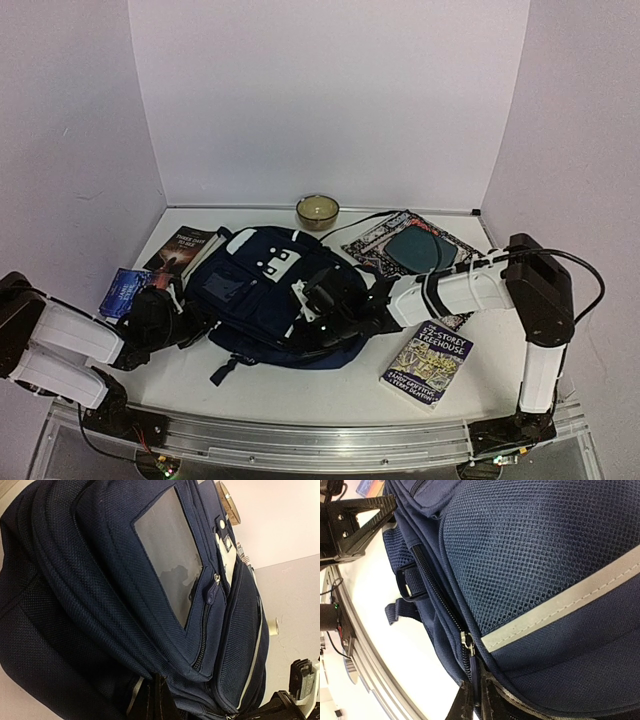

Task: Pack the student bag
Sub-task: Pick up the second largest pocket of the bag from the student bag, then hold the student bag at the center of the board.

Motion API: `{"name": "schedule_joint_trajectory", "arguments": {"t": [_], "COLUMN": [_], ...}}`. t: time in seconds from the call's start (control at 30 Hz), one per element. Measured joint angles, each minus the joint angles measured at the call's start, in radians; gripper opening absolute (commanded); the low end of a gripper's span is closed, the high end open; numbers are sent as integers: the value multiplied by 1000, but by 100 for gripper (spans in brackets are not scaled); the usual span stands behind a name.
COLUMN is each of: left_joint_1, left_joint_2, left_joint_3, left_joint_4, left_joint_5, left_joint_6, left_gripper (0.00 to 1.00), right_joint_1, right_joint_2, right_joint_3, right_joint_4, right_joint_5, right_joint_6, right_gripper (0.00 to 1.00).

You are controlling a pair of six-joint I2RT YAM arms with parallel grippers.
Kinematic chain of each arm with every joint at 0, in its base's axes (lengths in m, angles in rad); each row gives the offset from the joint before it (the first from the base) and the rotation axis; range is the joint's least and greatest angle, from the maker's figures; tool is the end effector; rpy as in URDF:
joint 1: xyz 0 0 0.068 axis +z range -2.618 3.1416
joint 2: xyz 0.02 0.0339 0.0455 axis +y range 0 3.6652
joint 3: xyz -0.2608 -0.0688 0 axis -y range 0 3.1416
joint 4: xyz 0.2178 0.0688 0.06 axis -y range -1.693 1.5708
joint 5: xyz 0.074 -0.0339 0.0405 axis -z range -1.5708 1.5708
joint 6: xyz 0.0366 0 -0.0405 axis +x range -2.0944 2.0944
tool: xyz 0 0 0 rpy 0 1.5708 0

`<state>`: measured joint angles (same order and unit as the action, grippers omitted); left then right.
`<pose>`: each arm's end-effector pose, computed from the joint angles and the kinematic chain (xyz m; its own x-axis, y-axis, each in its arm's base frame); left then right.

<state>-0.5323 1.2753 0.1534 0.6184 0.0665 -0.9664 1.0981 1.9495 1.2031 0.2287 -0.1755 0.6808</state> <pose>0.1620 -0.0982 0.1395 -0.6942 -0.5440 -0.4714 -0.0258 0.6733 -0.7389 0.1822 0.3703 0.1975 -0.7704 -0.1453 -0.6209 -0.5931 0.5207 0.6141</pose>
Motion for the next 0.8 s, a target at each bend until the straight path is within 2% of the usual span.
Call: {"name": "schedule_joint_trajectory", "arguments": {"t": [0.2,0.47,0.63,0.8], "left_joint_1": [3,51,86,107], "left_joint_2": [20,14,24,62], "left_joint_3": [11,69,147,242], "left_joint_4": [-1,-85,-154,-270], "left_joint_5": [22,138,227,290], "left_joint_6": [9,57,101,167], "left_gripper": [0,0,0,0], "right_joint_1": [-2,9,63,164], "right_joint_2": [-1,-124,-166,-159], "right_joint_3": [2,-48,-47,16], "right_joint_4": [-23,-69,-114,-206], "right_joint_5": [-1,80,229,452], "right_joint_6": [-58,-287,-470,-614], "right_gripper": [0,0,0,0]}}
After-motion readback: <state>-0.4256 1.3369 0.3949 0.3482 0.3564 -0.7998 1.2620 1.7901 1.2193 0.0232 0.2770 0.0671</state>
